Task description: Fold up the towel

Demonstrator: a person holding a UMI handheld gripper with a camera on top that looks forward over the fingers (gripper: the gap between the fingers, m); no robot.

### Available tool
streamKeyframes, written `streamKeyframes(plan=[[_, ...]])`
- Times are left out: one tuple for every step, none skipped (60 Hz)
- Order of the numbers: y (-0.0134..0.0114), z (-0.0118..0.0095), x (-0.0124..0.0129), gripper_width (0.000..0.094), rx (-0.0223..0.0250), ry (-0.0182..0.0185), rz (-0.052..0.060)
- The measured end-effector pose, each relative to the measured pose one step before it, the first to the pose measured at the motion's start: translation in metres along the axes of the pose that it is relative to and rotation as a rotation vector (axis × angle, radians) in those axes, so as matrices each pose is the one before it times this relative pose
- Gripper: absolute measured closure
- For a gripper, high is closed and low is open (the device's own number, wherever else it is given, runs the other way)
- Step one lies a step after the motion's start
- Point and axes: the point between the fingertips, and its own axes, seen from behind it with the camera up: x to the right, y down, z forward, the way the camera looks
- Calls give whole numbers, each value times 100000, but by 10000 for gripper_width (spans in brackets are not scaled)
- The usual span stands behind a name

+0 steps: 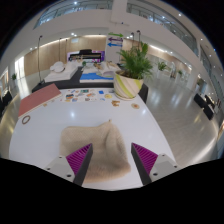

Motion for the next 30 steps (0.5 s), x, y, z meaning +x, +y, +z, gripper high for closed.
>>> streamKeyframes(plan=[[-143, -844, 175, 110, 130, 300, -127], [-94, -947, 235, 76, 281, 417, -94], [-59, -1040, 262, 72, 205, 599, -59], [-37, -1178, 226, 77, 42, 384, 0], [-94, -1253, 359, 91, -129, 598, 81], [66, -1293, 197, 87, -291, 395, 175], [127, -1381, 104, 87, -392, 55, 228], [145, -1586, 28, 84, -386, -316, 224], [91, -1435, -93, 75, -191, -642, 273], [127, -1501, -114, 74, -69, -766, 272], [191, -1526, -102, 78, -83, -639, 295], [208, -1440, -62, 81, -110, -258, 285], [232, -1426, 33, 84, -75, 182, 360], [223, -1408, 49, 88, -217, 537, 453], [238, -1106, 5, 86, -232, 588, 404], [287, -1201, 101, 85, -180, 612, 272], [267, -1142, 89, 86, 17, 506, 207], [255, -1075, 91, 83, 74, 463, 259], [270, -983, 109, 84, 44, 509, 528], [283, -951, 201, 85, -75, 464, 890], [162, -642, 42, 83, -34, 482, 998], [214, -720, 70, 87, -40, 318, 1069], [144, -622, 53, 83, 79, 174, 955], [186, -532, 50, 83, 125, 66, 862], [195, -381, 39, 83, -8, 4, 846], [270, -333, 32, 82, -236, -74, 1000], [275, -258, 63, 81, -322, -39, 1015], [331, -446, 184, 82, -179, 227, 946], [141, 42, 48, 82, 88, 201, 674], [135, -101, 168, 79, 238, 117, 385]])
